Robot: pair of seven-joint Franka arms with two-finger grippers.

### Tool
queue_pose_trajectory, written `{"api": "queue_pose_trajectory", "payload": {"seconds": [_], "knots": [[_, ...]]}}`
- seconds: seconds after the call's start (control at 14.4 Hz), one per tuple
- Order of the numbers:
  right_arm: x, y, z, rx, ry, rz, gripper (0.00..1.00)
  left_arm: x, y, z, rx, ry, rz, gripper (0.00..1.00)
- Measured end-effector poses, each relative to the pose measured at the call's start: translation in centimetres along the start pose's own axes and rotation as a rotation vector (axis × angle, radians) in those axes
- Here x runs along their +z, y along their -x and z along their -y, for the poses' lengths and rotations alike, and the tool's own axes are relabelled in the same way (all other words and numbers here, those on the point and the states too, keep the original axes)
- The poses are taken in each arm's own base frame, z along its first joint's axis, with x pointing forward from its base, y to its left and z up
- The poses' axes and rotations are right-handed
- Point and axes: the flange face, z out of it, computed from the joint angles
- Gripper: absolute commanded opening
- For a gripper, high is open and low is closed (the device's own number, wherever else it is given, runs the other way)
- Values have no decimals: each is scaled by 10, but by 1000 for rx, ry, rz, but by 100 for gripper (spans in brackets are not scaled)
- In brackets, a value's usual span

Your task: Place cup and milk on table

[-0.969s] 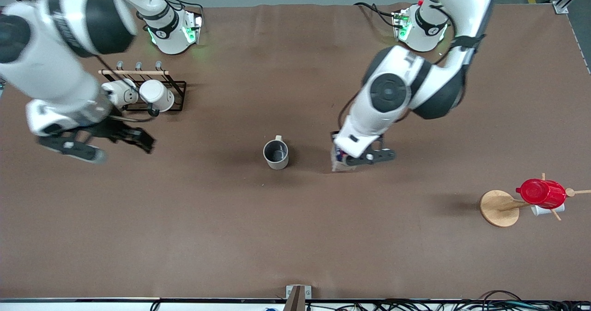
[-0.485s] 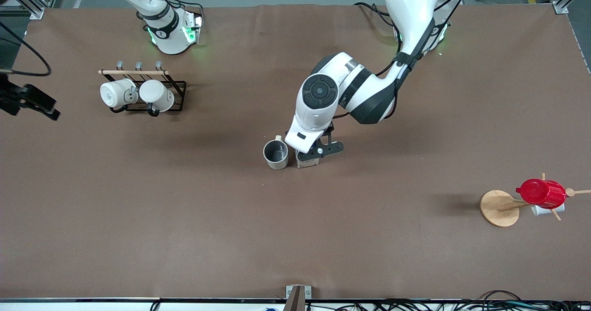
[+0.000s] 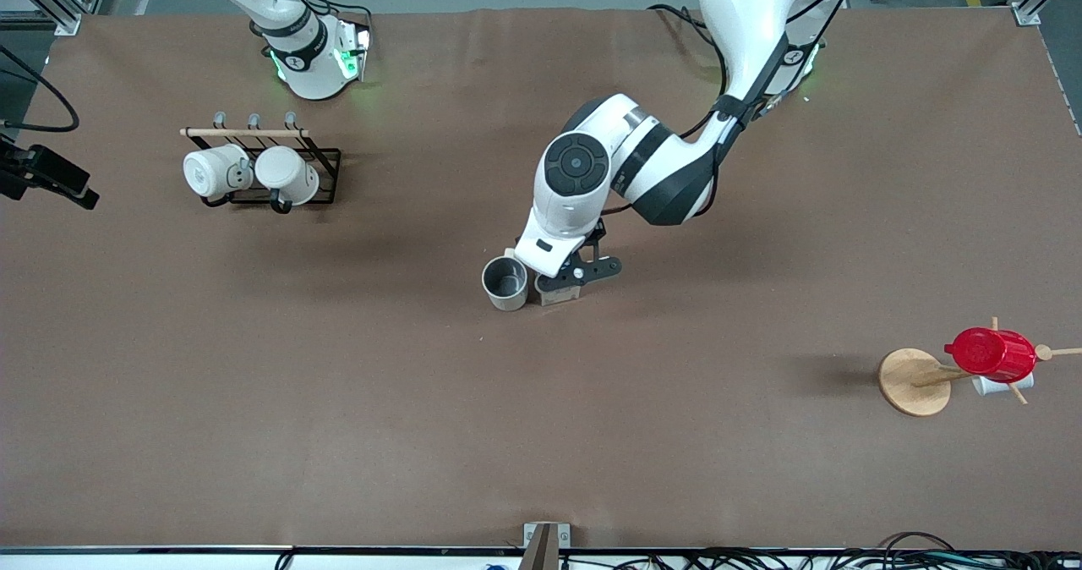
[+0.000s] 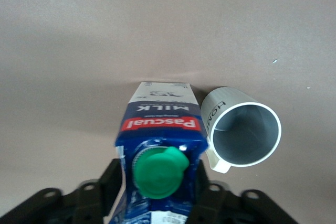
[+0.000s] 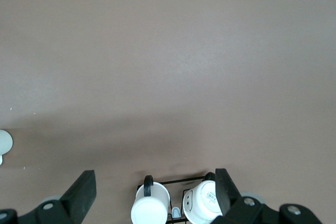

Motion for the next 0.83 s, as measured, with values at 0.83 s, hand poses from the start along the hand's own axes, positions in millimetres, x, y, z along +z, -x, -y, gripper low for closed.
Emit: {"api": "queue_pose_trajectory", "payload": {"seconds": [0.83], "knots": [[-32,4,12,-19,-9,-2,100,-214,-82,155,102,-139,-222,100]]}}
